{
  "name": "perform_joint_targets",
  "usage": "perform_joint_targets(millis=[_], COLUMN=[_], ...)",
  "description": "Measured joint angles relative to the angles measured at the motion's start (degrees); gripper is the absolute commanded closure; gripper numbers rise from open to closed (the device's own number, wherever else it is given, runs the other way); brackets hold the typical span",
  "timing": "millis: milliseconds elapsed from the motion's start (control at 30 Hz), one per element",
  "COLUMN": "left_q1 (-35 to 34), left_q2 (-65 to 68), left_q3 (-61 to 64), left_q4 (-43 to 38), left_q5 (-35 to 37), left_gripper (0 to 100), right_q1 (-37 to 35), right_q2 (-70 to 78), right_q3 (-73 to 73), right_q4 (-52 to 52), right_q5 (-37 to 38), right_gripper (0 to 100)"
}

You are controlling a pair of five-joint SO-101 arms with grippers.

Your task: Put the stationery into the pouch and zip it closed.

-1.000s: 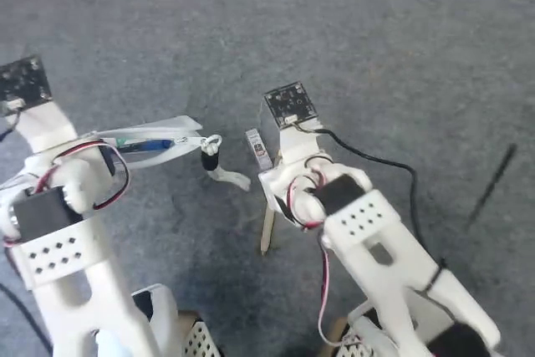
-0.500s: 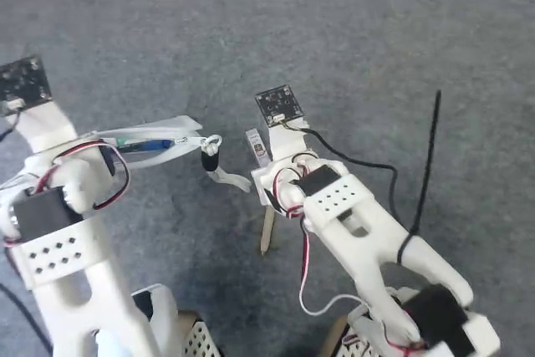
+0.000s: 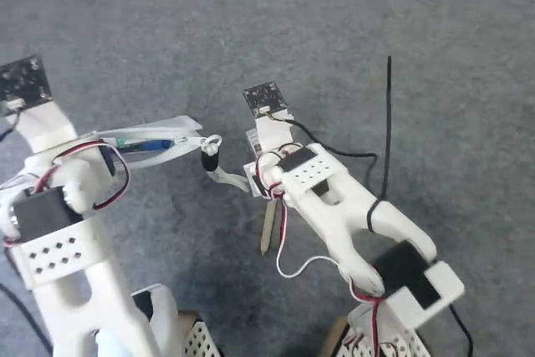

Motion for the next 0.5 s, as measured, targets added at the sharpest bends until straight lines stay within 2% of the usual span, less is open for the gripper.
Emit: perform_joint_targets(millis=[367,500], left_q1=[0.00,0.00], left_q2=[0.00,0.00], left_q3=[0.00,0.00], left_q4=[0.00,0.00], left_q5=[0.00,0.00], left_gripper=[99,99], right_q1=[0.35,1.76], right_q2=[9.32,12.04], right_q3=[-8.97,-13.10], right_q4=[7.91,11.25], right_q5=[0.00,0.00], right_gripper=[86.4,97.1])
